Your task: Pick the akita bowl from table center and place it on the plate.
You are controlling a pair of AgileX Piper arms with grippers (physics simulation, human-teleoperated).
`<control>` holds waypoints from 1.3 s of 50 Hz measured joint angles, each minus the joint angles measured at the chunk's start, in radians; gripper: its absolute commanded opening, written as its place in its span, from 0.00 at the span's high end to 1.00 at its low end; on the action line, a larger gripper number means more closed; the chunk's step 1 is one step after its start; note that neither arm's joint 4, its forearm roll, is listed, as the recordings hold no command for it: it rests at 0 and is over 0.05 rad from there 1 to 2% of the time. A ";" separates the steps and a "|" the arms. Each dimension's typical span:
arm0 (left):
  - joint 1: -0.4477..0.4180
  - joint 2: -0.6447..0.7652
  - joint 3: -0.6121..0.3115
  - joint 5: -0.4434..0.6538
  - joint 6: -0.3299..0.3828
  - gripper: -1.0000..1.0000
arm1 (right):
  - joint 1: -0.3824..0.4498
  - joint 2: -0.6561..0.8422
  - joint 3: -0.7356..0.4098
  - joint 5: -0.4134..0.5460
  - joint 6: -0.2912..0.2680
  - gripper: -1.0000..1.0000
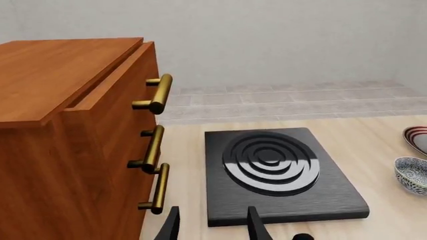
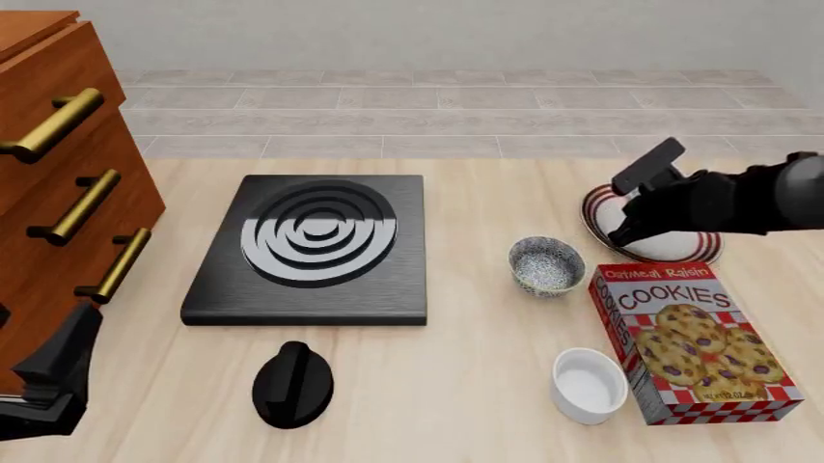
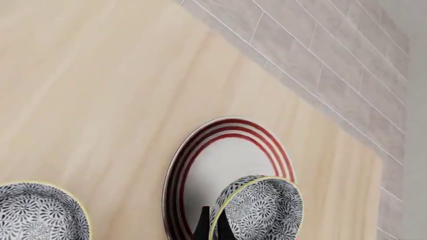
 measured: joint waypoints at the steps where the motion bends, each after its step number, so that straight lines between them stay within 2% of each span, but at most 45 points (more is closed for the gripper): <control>1: 0.000 0.001 0.000 -0.001 0.000 0.00 | 0.000 0.003 -0.001 0.000 0.001 1.00; 21: -0.002 0.004 0.000 -0.001 0.002 0.00 | 0.006 0.045 -0.018 -0.014 0.018 1.00; 42: -0.006 0.012 0.000 -0.004 0.004 0.00 | 0.015 0.049 0.003 -0.034 -0.001 1.00; 43: -0.007 0.012 0.000 -0.004 0.004 0.00 | 0.015 0.049 0.004 -0.035 -0.002 0.00; 65: -0.010 0.012 0.000 -0.003 0.006 0.00 | 0.023 0.013 0.046 -0.048 -0.031 0.00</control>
